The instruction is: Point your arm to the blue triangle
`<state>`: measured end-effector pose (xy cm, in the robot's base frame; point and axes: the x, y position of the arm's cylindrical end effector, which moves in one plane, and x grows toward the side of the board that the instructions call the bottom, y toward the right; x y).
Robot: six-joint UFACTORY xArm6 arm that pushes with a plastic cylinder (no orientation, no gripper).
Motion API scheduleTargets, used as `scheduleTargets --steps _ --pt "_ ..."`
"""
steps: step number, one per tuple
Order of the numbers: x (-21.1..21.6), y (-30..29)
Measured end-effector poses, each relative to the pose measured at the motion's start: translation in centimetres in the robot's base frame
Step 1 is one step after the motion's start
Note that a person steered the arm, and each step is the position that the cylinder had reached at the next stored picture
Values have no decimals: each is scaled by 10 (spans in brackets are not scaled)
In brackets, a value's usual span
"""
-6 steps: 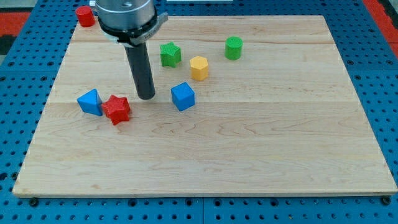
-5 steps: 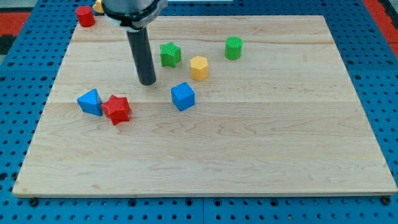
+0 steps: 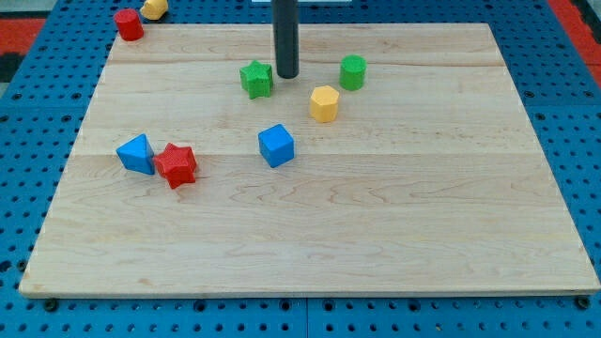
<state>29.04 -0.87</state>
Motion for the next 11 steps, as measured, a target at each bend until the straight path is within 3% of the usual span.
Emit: scheduleTargets --steps 4,5,9,11 --pt "0 115" --pt "-1 48" --pt "-7 36" --pt "33 32"
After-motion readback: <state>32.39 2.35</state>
